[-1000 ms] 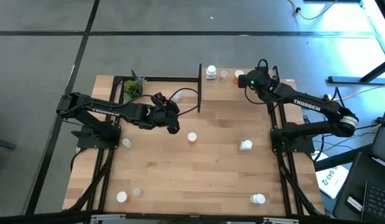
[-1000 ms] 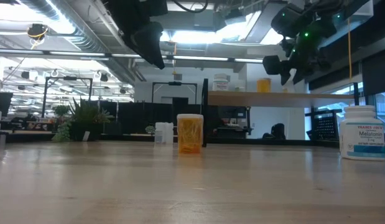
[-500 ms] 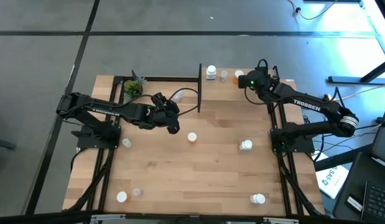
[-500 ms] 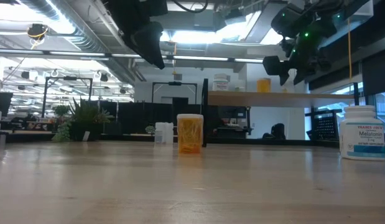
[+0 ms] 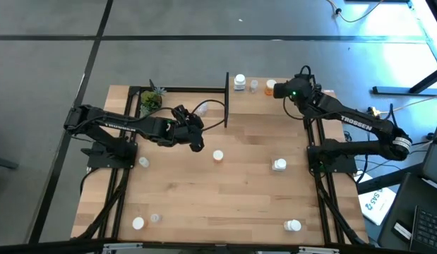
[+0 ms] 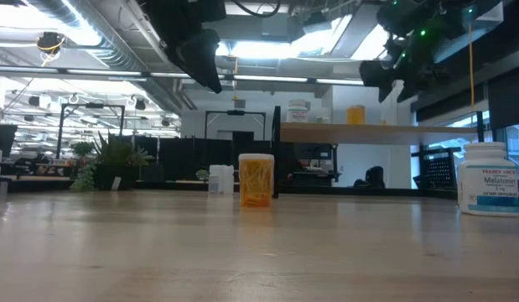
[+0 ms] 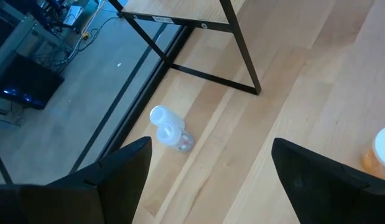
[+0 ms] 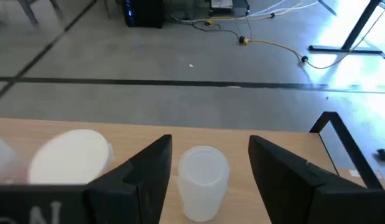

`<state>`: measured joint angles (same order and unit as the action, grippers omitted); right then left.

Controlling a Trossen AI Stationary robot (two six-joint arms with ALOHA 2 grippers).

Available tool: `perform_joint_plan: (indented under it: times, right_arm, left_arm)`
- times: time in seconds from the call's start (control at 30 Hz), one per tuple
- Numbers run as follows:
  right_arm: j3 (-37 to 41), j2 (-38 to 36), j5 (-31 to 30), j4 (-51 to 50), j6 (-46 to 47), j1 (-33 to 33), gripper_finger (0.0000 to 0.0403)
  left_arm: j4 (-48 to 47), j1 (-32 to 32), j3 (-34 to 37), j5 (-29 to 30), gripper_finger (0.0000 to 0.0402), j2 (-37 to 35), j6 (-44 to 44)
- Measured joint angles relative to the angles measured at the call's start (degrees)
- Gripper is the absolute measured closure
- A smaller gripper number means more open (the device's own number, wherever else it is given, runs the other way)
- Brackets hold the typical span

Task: Pick and place medicine bottles onto shelf by color
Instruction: Put the bottom yellow transparent pill bottle on the shelf aligned with the other yellow transparent pill bottle

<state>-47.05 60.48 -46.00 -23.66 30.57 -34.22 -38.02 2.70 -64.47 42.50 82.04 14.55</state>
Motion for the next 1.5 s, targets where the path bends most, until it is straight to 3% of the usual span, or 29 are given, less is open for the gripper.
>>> perform_joint_plan:
  times: [0.23,0.63,0.73,0.97,1.07,1.17,1.5]
  right_arm:
    - [0.0,-5.2,-2.1,1.9,-6.0,4.4,0.0188]
    - [0.0,-11.1,-1.1,12.3,-27.4,19.6,0.0188]
    - [0.0,-11.4,5.0,12.2,-33.9,23.8,0.0188]
    - [0.0,-11.2,29.8,9.2,-46.1,31.2,0.0188]
    - [0.0,-10.5,37.4,7.6,-49.9,33.3,0.0188]
    - [0.0,-8.9,40.4,7.6,-52.6,35.1,0.0188]
    - [0.0,-2.7,40.4,9.5,-49.8,38.5,0.0189]
  left_arm:
    - [0.0,0.0,0.0,0.0,0.0075,0.0,0.0]
    - [0.0,0.0,0.0,0.0,0.0075,0.0,0.0]
    - [0.0,0.0,0.0,0.0,0.0075,0.0,0.0]
    - [0.0,0.0,0.0,0.0,0.0075,0.0,0.0]
    - [0.0,0.0,0.0,0.0,0.0075,0.0,0.0]
    - [0.0,0.0,0.0,0.0,0.0075,0.0,0.0]
    - [0.0,0.0,0.0,0.0,0.0075,0.0,0.0]
